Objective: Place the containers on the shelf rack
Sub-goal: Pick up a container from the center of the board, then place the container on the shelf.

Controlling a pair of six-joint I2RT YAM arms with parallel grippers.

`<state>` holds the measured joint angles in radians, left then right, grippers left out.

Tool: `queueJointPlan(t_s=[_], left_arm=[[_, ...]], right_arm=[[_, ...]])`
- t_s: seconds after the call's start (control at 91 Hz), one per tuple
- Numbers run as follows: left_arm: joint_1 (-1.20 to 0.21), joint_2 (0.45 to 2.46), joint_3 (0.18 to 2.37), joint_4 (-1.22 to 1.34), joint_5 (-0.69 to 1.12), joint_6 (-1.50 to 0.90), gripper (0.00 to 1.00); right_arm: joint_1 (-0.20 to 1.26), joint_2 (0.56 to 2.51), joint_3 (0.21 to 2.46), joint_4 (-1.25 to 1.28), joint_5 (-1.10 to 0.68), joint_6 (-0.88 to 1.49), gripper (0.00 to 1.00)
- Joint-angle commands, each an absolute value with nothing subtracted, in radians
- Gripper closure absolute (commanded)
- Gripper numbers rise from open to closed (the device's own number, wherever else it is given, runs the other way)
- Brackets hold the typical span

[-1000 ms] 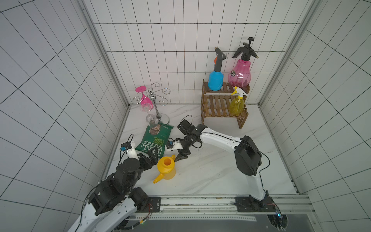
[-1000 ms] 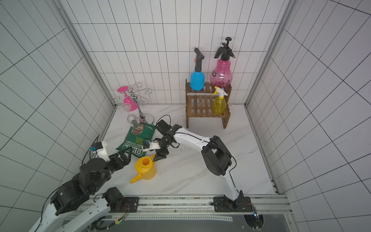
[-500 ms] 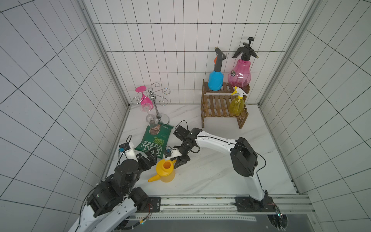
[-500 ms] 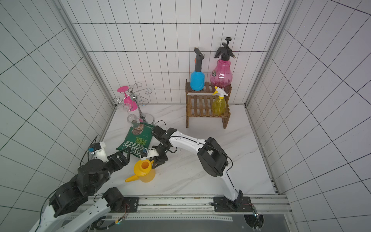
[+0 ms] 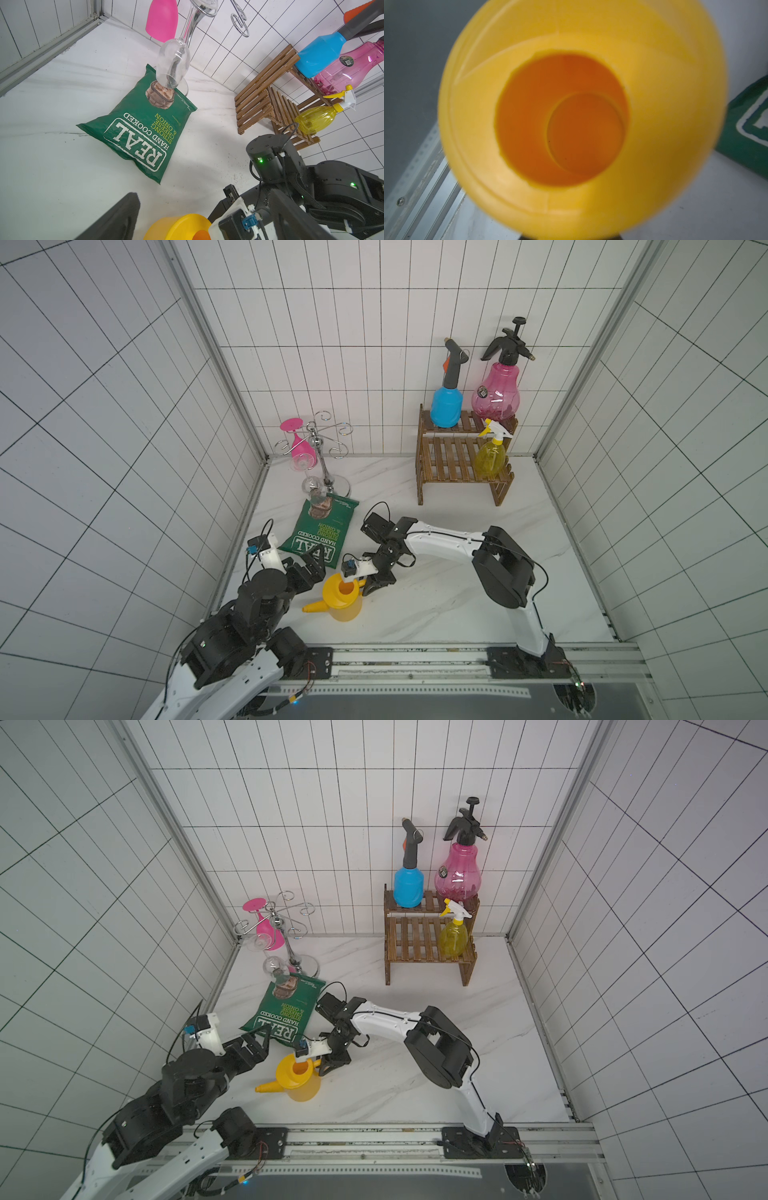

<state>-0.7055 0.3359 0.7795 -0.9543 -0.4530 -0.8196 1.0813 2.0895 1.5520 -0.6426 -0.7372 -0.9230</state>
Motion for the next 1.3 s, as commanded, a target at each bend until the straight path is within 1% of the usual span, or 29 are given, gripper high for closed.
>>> queueJointPlan(t_s=[0.0,0.22,0.264,0.374,0.517,0.627,0.802,0.967,1.099,1.286], left_arm=[[-0.703,0.325,0.799,-0.949,-0.463,-0.816,0.01],[-0.703,0.328,0.798,-0.941,-0.465,-0.819,0.01],[-0.703,0.328,0.798,-0.939,-0.466,-0.818,0.01],[-0.703,0.325,0.800,-0.932,-0.468,-0.815,0.01],[-0.704,0.314,0.794,-0.913,-0.472,-0.812,0.01],[-0.703,0.303,0.773,-0.872,-0.459,-0.806,0.01],[-0.703,0.298,0.719,-0.781,-0.421,-0.800,0.01],[-0.703,0.320,0.675,-0.708,-0.388,-0.802,0.01],[-0.703,0.357,0.654,-0.653,-0.359,-0.795,0.01],[-0.703,0.414,0.625,-0.576,-0.307,-0.769,0.01]], right_arm=[[1.088,2.017,1.510,-0.582,-0.729,-0.888,0.76],[1.069,1.926,1.421,-0.494,-0.718,-0.817,0.92],[1.062,1.906,1.398,-0.473,-0.715,-0.797,0.93],[1.042,1.815,1.312,-0.402,-0.684,-0.732,1.00],[1.004,1.648,1.128,-0.243,-0.618,-0.613,1.00],[0.961,1.471,1.010,-0.156,-0.576,-0.534,1.00],[0.852,1.212,0.857,-0.140,-0.523,-0.418,1.00],[0.723,1.010,0.759,-0.161,-0.480,-0.370,1.00],[0.618,0.945,0.754,-0.217,-0.423,-0.358,1.00],[0.476,0.950,0.793,-0.277,-0.407,-0.346,1.00]])
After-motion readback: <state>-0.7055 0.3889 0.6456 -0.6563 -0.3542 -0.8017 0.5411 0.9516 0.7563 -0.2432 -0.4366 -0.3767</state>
